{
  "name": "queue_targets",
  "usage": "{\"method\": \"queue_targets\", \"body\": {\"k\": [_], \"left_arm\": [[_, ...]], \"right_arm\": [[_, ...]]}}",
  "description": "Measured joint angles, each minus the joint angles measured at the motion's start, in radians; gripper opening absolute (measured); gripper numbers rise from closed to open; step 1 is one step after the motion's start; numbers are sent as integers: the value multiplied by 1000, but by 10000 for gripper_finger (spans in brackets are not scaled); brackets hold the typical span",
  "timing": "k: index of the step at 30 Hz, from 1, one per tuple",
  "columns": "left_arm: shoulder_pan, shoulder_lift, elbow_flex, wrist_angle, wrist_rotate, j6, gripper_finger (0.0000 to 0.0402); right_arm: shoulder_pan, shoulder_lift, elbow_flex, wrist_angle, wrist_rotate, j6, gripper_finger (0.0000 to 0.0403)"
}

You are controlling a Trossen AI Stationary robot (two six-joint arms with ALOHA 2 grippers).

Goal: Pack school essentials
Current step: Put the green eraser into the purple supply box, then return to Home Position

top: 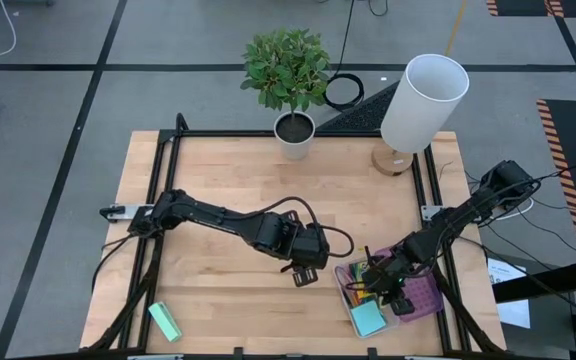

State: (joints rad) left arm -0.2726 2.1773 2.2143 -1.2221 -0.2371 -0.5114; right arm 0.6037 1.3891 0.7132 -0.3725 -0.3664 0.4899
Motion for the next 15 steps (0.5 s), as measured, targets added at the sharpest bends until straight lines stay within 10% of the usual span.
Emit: {"method": "queue_targets", "body": {"k": [15], "left_arm": [[-4, 0, 0, -4, 0, -6, 184]], "right_arm": [[1, -107, 53, -88, 162, -31, 178]]}}
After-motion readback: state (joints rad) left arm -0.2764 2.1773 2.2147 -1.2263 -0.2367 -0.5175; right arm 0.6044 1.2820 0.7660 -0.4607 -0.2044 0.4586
